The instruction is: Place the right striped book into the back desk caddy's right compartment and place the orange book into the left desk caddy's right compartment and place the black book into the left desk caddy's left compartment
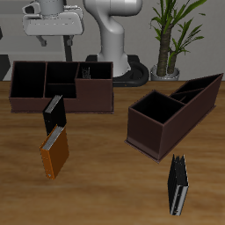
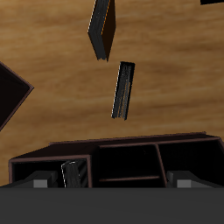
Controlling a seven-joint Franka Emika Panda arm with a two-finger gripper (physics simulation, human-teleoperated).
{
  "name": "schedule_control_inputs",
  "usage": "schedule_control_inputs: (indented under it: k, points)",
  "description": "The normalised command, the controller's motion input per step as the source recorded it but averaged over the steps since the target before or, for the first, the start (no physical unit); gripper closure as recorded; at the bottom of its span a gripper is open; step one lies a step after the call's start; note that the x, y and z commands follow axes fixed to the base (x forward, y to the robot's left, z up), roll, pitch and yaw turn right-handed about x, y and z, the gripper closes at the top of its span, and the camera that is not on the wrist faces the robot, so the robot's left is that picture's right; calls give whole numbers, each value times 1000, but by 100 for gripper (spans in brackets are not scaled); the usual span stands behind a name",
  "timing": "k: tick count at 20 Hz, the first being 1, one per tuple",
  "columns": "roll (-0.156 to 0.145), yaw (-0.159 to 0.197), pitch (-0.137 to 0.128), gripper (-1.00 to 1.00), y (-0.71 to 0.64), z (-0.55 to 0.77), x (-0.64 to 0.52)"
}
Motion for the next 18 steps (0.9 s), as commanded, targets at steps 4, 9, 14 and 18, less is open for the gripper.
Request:
schedule_control_inputs:
  k: [4,9,14,18]
  points:
    - [-120,48,31,-100,-615,236,555]
    - [-68,14,38,-100,-156,12,350]
    - [-34,17,30,-100,8,50,338]
    - [-30,7,54,-100,71,122,598]
